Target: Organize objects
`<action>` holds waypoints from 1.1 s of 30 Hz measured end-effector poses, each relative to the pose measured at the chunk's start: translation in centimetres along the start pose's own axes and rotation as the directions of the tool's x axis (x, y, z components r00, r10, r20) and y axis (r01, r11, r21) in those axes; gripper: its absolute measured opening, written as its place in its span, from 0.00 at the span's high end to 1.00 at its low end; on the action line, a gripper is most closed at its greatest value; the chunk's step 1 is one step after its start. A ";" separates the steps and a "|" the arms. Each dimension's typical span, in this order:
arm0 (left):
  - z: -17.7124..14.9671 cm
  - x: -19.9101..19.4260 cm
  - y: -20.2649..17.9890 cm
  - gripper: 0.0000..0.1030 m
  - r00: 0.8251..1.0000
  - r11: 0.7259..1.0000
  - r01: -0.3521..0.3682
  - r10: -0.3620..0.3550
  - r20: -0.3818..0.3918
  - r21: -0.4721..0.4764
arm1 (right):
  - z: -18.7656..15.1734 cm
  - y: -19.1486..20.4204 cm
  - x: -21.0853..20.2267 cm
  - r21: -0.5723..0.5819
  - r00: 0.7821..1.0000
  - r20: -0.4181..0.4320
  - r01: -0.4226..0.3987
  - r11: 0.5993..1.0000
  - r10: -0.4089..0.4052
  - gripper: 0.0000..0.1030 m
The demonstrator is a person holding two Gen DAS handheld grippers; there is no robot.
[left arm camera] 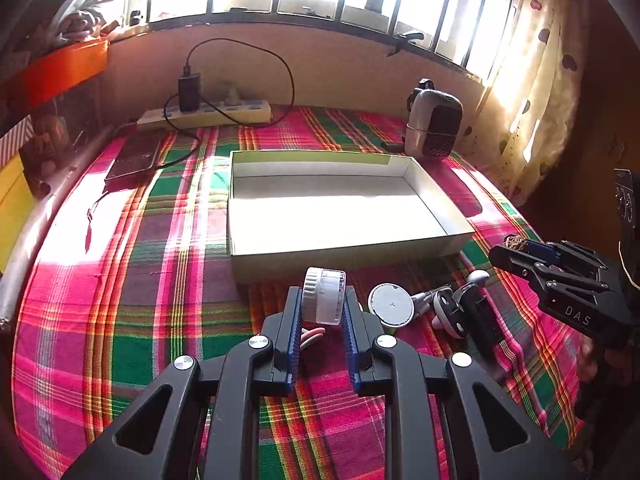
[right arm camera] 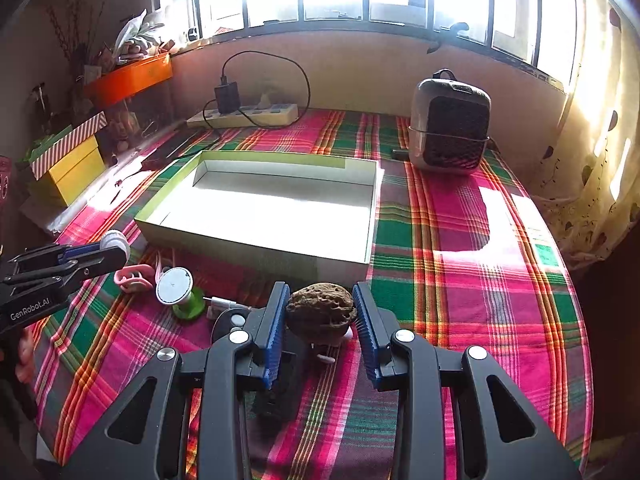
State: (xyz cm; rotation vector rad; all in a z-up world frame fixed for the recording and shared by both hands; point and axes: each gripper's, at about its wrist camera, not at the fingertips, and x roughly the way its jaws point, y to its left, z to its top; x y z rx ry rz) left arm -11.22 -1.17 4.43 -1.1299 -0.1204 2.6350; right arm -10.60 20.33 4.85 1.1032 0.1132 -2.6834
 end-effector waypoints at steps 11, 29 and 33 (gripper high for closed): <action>3.3 2.5 1.0 0.83 1.000 1.000 0.003 -0.003 -0.005 0.009 | 3.5 -1.0 3.6 0.009 1.000 -0.012 -0.007 1.000 0.007 0.67; 7.1 8.2 2.7 0.83 0.999 1.000 -0.019 0.019 -0.045 -0.004 | 7.4 -2.6 10.2 0.018 0.998 -0.060 -0.014 1.000 0.015 0.67; 7.4 9.3 3.1 0.83 0.998 1.000 -0.022 0.021 -0.062 -0.014 | 8.1 -2.5 11.2 0.013 0.998 -0.063 -0.014 1.000 0.015 0.67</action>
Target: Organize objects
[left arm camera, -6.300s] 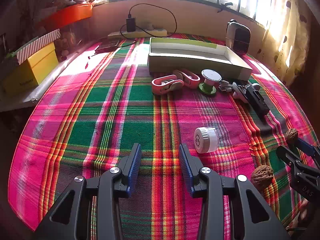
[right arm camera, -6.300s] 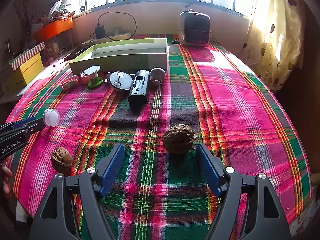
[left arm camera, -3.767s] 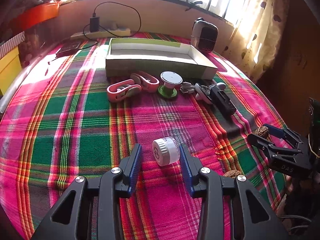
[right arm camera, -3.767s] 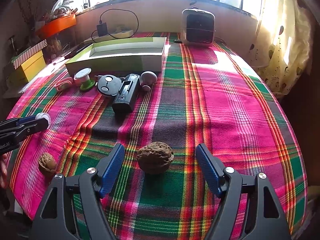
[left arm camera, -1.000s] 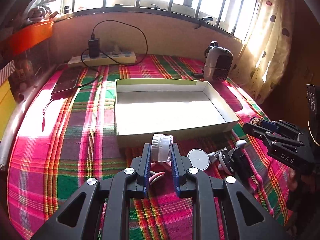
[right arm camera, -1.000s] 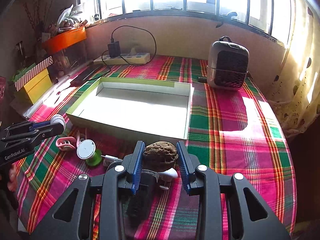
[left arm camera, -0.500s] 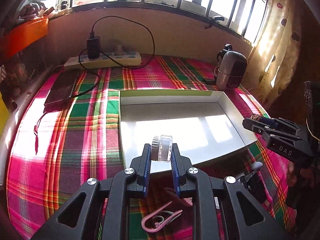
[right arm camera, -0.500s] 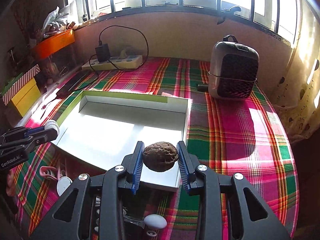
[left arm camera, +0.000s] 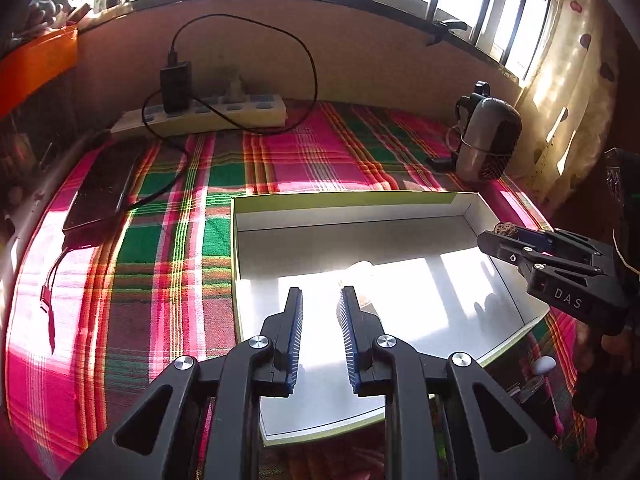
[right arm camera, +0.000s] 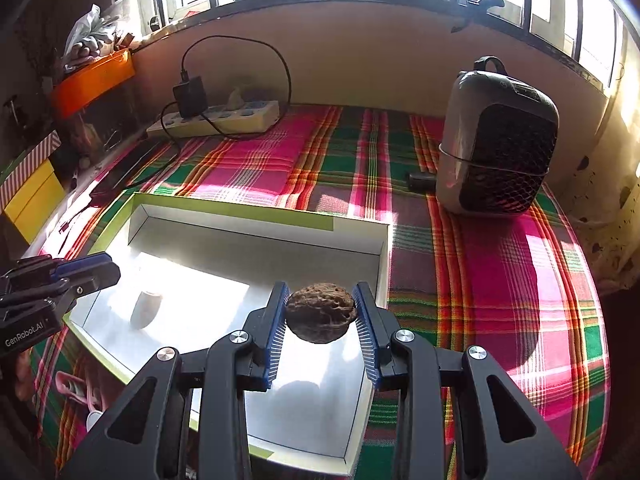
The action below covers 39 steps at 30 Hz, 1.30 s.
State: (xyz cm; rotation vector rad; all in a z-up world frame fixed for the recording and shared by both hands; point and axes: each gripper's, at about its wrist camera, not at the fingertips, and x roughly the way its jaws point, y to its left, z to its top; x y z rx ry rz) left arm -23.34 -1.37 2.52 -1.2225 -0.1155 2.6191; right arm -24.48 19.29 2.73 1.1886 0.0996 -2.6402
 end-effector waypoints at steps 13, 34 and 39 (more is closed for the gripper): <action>0.1 0.6 0.1 0.83 1.000 1.000 -0.001 0.001 -0.007 -0.009 | 1.1 -0.2 2.1 -0.025 1.000 -0.022 0.014 1.000 -0.014 0.67; 0.0 0.7 0.3 0.83 1.000 1.000 0.000 0.000 -0.010 -0.008 | 1.7 1.1 4.3 -0.103 0.996 -0.047 0.067 0.992 -0.072 0.67; 0.0 0.7 0.3 0.83 1.000 1.000 -0.004 0.004 -0.011 -0.009 | 1.7 1.2 4.1 -0.108 0.997 -0.029 0.064 0.992 -0.067 0.54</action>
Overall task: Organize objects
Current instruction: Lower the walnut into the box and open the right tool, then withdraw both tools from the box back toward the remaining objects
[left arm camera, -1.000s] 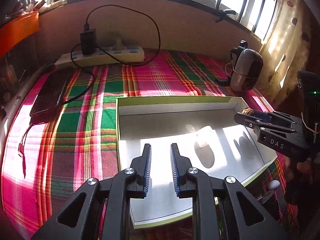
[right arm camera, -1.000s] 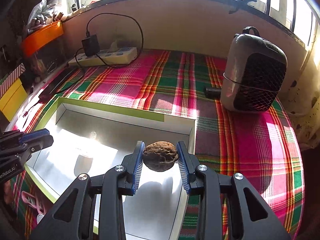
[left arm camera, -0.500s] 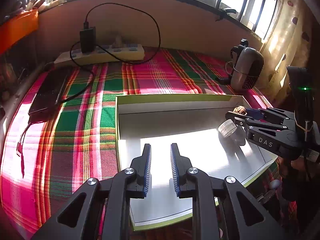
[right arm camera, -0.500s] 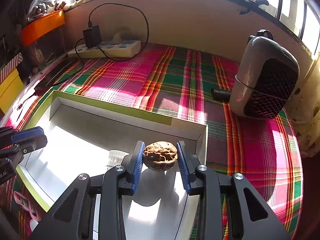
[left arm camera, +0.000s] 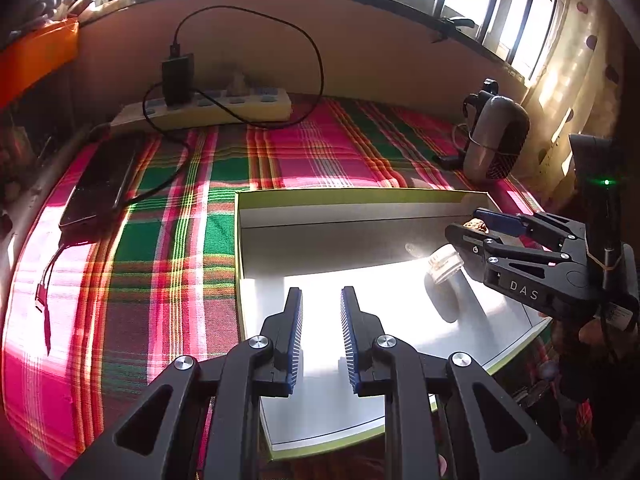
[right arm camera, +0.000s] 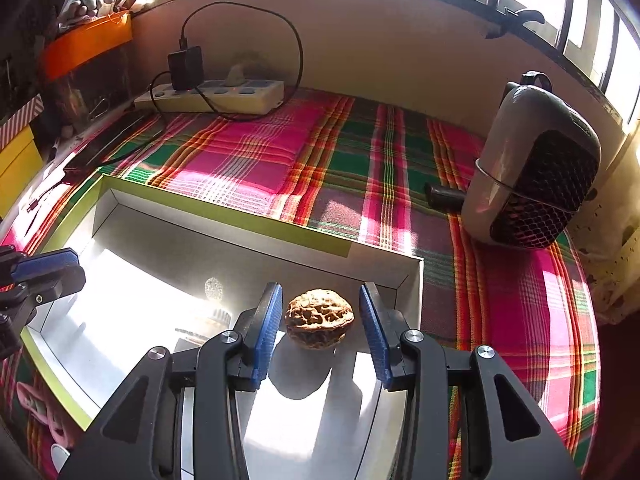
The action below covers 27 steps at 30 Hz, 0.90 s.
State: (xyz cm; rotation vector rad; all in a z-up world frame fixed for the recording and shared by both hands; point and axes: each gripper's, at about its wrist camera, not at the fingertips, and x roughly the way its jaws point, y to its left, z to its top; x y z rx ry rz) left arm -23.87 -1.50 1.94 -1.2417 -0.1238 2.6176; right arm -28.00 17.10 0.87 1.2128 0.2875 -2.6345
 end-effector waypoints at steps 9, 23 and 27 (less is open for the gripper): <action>-0.2 -0.6 0.0 0.83 1.000 1.000 -0.009 0.009 0.003 0.003 | -0.1 0.1 -0.6 0.021 1.000 0.021 -0.001 1.000 0.000 0.49; -1.2 -2.8 -0.8 0.83 1.000 1.000 -0.004 0.003 0.031 0.007 | -1.2 0.1 -3.5 0.050 0.998 0.063 -0.008 0.999 0.005 0.45; -1.6 -3.8 -1.0 0.83 0.999 1.000 -0.001 0.001 0.047 0.005 | -1.8 0.0 -4.7 0.062 0.997 0.076 -0.002 0.998 -0.003 0.45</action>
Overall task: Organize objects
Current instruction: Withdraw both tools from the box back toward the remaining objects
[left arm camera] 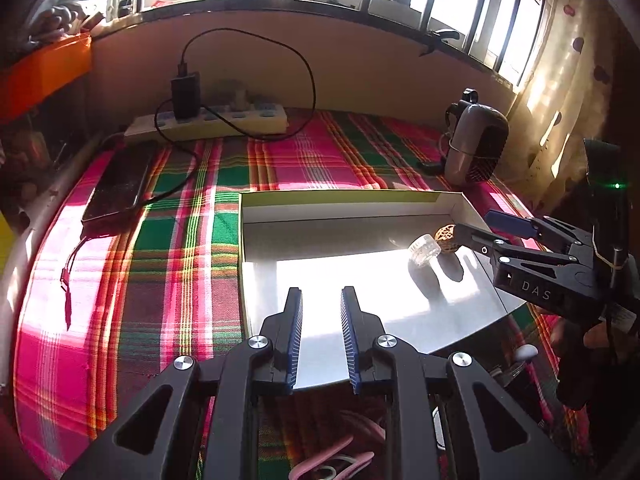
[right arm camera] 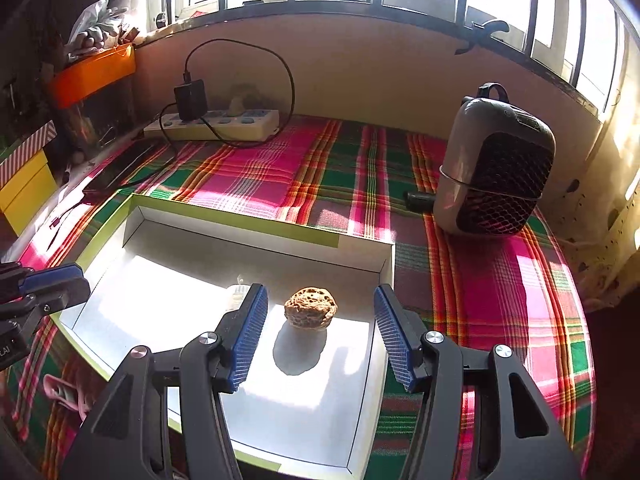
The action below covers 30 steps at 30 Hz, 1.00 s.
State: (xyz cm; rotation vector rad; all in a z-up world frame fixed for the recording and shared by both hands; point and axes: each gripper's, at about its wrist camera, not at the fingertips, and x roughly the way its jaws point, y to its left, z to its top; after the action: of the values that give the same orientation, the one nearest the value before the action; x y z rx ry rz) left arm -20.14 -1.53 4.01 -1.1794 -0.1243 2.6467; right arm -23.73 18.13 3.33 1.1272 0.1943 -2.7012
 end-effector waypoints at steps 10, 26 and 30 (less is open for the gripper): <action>-1.5 -2.1 -0.9 0.82 1.000 1.000 0.003 -0.004 0.012 0.015 | -1.7 -0.2 -3.0 0.032 1.000 0.020 -0.007 0.999 0.006 0.45; -4.9 -6.1 -2.5 0.82 0.999 0.999 -0.003 0.002 0.033 0.034 | -5.5 0.5 -7.2 0.071 0.999 0.031 -0.010 0.997 0.007 0.45; -6.2 -7.2 -3.2 0.82 0.999 0.999 0.021 -0.022 0.040 0.043 | -7.0 0.7 -8.7 0.076 0.999 0.036 -0.010 0.997 0.008 0.45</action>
State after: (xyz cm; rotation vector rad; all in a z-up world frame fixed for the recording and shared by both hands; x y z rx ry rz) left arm -10.28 -0.37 5.56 -1.1054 -0.0873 2.6420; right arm -12.77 20.08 4.59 1.0970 0.0812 -2.7395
